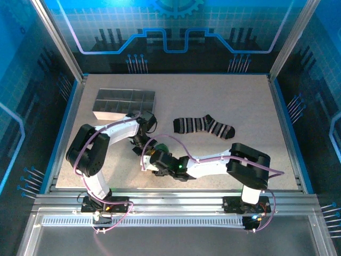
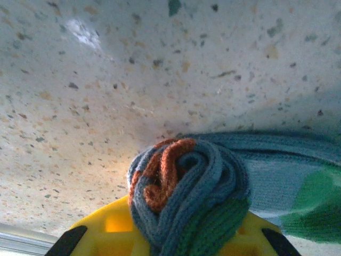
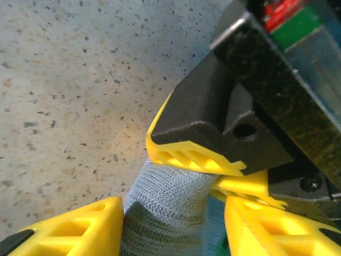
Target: Roll the socks
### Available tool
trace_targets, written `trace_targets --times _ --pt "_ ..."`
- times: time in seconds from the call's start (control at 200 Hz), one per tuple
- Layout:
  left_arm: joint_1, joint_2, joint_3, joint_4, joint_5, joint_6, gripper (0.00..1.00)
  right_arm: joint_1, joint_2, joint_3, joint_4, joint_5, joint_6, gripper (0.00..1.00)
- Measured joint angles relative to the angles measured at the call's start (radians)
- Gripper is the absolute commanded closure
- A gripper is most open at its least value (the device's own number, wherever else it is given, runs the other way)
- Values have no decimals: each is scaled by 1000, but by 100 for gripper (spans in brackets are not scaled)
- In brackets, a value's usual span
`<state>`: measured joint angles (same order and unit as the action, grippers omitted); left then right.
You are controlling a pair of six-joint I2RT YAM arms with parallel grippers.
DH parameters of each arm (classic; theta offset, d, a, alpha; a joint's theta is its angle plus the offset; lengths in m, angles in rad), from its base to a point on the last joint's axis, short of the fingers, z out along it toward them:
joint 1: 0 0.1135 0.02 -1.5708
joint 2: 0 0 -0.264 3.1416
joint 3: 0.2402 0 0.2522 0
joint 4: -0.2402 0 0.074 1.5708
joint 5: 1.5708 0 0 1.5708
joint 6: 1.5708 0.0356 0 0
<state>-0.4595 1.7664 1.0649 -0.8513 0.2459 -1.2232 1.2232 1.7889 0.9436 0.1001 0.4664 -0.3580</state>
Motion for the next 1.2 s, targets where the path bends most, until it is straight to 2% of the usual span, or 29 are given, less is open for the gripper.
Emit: trace_targets --times 0.185,0.225,0.285,0.355,0.395,0.44,0.52,0.665,0.795,1.016,1.201 --pt "2 -2 6 -1 -17 3 100 -1 50 69 -80 34 23 96" --pt "2 -6 6 0 -23 3 95 -4 50 78 -100 31 36 100" --pt "3 -13 5 4 -30 2 81 -14 49 84 -111 13 63 100" --pt "8 -28 -5 19 -32 1 49 -36 41 84 -114 -32 91 100" --pt "15 -41 -15 28 -31 -3 36 -52 36 82 -115 -69 107 100" --pt "28 -64 -33 31 -28 -8 26 -76 27 71 -114 -115 124 100" --pt "74 -124 -66 32 -13 -18 17 -121 11 49 -105 -202 152 100" --pt "185 -230 -80 40 -6 -34 9 -199 -7 20 -80 -363 203 100" --pt "237 -291 -80 50 -6 -34 12 -263 -10 8 -61 -494 250 100" --pt "220 -347 -132 155 26 -29 24 -396 18 8 -48 -736 342 100" --pt "130 -357 -194 269 64 -35 26 -492 77 42 -58 -935 409 100"
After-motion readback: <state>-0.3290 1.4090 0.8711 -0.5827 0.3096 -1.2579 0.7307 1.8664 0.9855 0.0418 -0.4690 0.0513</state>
